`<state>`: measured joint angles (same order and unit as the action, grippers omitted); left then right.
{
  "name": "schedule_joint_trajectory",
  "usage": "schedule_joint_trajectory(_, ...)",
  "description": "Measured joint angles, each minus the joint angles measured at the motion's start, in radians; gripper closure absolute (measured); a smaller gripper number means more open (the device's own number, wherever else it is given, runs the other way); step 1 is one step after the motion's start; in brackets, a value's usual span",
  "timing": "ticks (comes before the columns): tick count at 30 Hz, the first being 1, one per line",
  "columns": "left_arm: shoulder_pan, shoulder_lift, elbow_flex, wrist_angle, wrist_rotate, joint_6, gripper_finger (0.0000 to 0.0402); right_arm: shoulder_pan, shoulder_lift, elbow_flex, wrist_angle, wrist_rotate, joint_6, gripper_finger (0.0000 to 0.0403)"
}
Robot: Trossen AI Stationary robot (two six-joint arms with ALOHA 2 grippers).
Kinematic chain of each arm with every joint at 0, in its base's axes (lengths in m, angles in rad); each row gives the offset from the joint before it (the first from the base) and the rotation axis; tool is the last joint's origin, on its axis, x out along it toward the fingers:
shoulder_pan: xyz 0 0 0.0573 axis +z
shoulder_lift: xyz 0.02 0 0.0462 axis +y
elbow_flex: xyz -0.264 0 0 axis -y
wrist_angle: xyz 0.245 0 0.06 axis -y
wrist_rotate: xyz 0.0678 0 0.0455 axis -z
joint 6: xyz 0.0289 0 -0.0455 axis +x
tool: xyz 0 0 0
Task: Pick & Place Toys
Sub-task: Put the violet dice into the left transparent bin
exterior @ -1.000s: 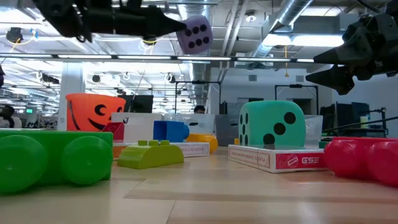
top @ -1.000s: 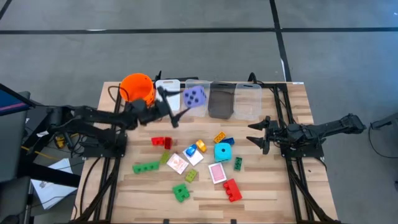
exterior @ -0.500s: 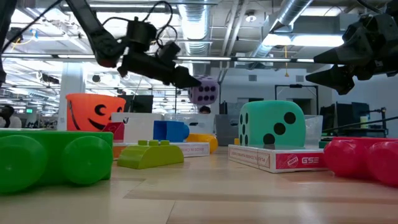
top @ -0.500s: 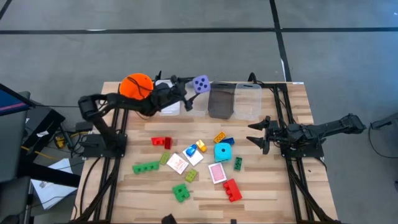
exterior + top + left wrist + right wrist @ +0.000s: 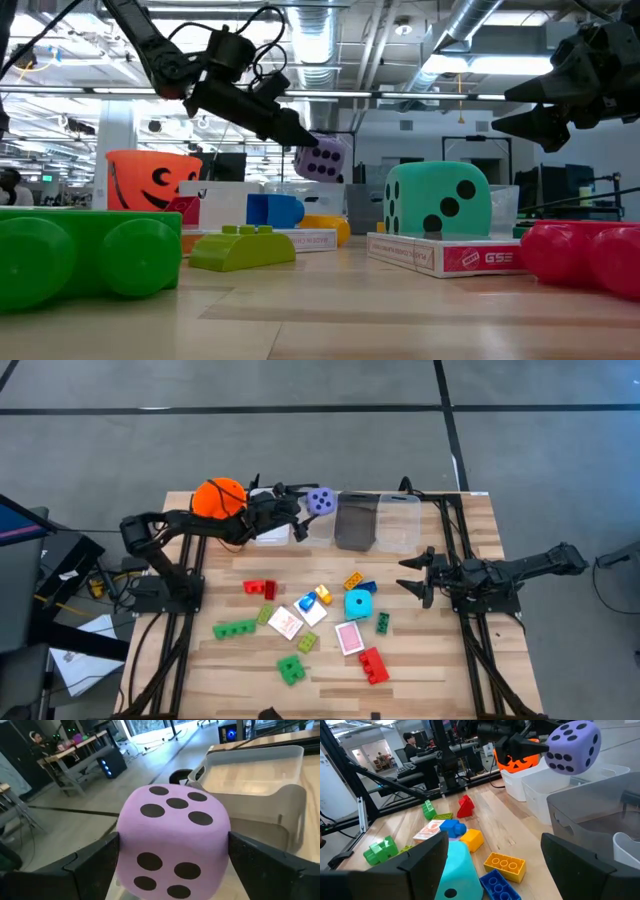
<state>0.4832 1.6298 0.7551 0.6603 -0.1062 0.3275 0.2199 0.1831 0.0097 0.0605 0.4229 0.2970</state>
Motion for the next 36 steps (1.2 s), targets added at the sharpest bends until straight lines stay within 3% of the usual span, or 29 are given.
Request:
schedule_joint_trajectory(8, -0.006, -0.011, 0.029, -0.07, 0.0, -0.026, 0.0052, 0.0, 0.0, 0.0, 0.0, 0.0, 0.0, 0.0092)
schedule_joint_trajectory(16, 0.001, -0.011, 0.1, -0.172, -0.001, -0.184, 0.0052, 0.0, 0.0, 0.0, 0.0, 0.0, 0.0, 0.0092)
schedule_joint_trajectory(33, -0.001, -0.105, 0.102, -0.159, -0.029, -0.187, 0.0052, 0.0, 0.0, 0.0, 0.0, 0.0, 0.0, 0.0092)
schedule_joint_trajectory(36, -0.001, -0.139, 0.102, -0.169, 0.021, -0.187, 0.0052, 0.0, 0.0, 0.0, 0.0, 0.0, 0.0, 0.0092)
